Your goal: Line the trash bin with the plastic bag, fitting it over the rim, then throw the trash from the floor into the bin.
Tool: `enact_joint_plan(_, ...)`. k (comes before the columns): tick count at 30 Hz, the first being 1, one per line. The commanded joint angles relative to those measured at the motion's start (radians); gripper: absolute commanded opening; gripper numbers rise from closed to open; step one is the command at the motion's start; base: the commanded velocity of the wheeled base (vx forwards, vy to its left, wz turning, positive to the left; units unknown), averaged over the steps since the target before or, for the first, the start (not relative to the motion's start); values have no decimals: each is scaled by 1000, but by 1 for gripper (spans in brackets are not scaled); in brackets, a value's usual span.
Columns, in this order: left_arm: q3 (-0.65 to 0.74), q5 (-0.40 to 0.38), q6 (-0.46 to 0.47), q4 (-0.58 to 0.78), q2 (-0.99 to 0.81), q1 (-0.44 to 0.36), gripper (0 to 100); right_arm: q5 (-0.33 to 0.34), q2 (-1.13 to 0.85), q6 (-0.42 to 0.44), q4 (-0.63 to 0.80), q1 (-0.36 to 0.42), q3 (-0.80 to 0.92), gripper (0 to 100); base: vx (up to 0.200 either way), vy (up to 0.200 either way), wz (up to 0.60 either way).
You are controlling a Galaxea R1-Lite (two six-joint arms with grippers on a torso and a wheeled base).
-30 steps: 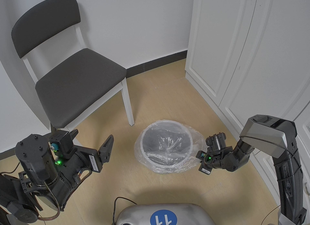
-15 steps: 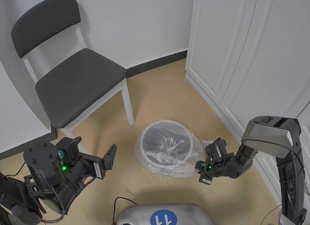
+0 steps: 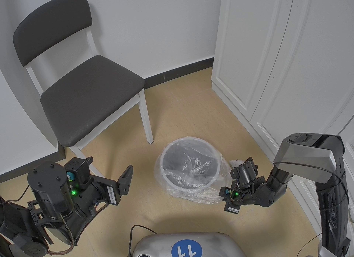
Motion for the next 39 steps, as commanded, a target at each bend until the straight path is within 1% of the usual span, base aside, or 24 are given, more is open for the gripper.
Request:
enact_joint_plan(1, 2, 1, -1, 0, 9, 0, 100, -84, 32, -6, 8, -34, -43, 0, 0, 0, 0)
enact_joint_plan(2, 2, 1, -1, 0, 9, 0, 100, -102, 35, -11, 18, -47, -53, 0, 0, 0, 0)
enact_joint_plan(6, 0, -1, -2, 0, 15, 0, 100, -115, 42, -16, 58, -74, -96, 0, 0, 0, 0)
enact_joint_plan(8, 0, -1, -2, 0, 18, 0, 100, -116, 55, -16, 132, -102, -170, 0, 0, 0, 0)
enact_joint_plan(10, 0, -1, -2, 0, 19, 0, 100, -118, 62, -16, 153, -108, -196, 0, 0, 0, 0)
enact_joint_plan(12, 0, -1, -2, 0, 29, 1, 100, -119, 78, -14, 215, -117, -270, 0, 0, 0, 0)
enact_joint_plan(13, 0, -1, -4, 0, 32, 3, 100, -119, 78, -14, 215, -117, -270, 0, 0, 0, 0)
enact_joint_plan(14, -1, -1, -4, 0, 35, 4, 100, -119, 98, -14, 247, -126, -329, 0, 0, 0, 0)
enact_joint_plan(16, -1, -1, -4, 0, 38, 4, 100, -119, 103, -14, 251, -130, -345, 0, 0, 0, 0)
enact_joint_plan(18, -3, -1, -4, 0, 47, 6, 100, -119, 128, -11, 290, -143, -429, 0, 0, 0, 0)
enact_joint_plan(21, -3, -1, -4, 0, 55, 6, 100, -119, 134, -8, 331, -148, -471, 0, 0, 0, 0)
enact_joint_plan(22, -3, -1, -6, 0, 64, 6, 100, -119, 147, -8, 357, -149, -517, 0, 0, 0, 0)
enact_joint_plan(25, -3, -1, -6, -3, 79, 8, 100, -118, 178, -3, 373, -151, -593, 0, 0, 0, 0)
enact_joint_plan(28, 0, -1, -6, -29, 93, 8, 100, -118, 192, 0, 405, -151, -629, 0, 0, 0, 0)
enact_joint_plan(32, 10, -1, -6, -78, 124, 8, 100, -118, 193, 15, 425, -153, -644, 0, 0, 0, 0)
enact_joint_plan(39, 22, 1, -2, -135, 141, 8, 100, -101, 206, 35, 396, -157, -668, 0, 0, 0, 0)
